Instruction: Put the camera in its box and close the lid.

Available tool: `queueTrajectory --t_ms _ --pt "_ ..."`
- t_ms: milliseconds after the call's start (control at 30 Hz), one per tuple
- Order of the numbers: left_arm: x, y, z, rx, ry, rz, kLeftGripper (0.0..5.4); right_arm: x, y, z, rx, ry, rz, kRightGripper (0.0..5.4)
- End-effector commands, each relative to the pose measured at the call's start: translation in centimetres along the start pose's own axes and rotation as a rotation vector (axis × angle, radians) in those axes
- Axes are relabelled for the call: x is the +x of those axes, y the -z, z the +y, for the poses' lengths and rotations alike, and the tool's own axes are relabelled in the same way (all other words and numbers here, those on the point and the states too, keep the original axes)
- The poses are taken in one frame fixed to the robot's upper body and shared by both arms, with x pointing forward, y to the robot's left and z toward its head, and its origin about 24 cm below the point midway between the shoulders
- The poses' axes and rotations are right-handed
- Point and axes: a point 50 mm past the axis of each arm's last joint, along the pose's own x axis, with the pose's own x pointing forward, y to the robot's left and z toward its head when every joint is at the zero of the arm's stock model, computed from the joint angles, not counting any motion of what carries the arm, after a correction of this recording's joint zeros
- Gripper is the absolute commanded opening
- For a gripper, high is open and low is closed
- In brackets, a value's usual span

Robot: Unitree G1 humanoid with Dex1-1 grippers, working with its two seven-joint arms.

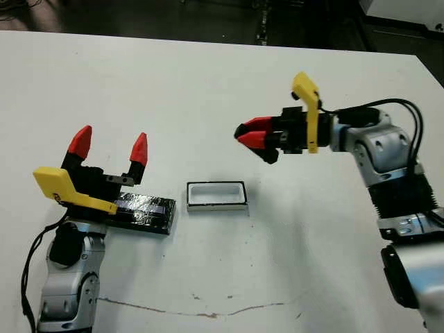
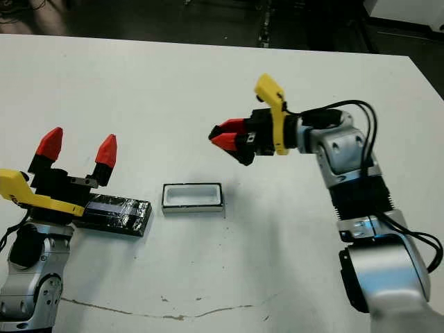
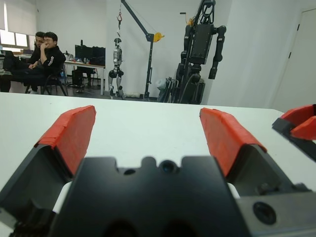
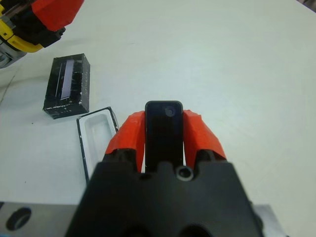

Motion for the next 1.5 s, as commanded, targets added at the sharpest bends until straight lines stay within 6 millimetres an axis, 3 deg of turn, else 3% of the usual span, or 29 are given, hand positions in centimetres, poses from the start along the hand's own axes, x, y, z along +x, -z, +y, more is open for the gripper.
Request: queueTrajectory --t_ms 33,500,1500 --pt "-0.2 0.1 0.1 0.006 -0.003 0.016 5.40 0.7 -0.3 0.3 -0.047 -0.004 0.014 1.68" --pt "-0.2 0.3 0.1 -0.003 -0.006 0.021 5.40 2.6 0.6 1.8 0.075 -0.089 0.077 1.68" --pt "-0.3 0.3 0.1 0.006 -0.008 0.019 5.40 5.0 1.0 3.2 0.035 -0.167 0.088 1.68"
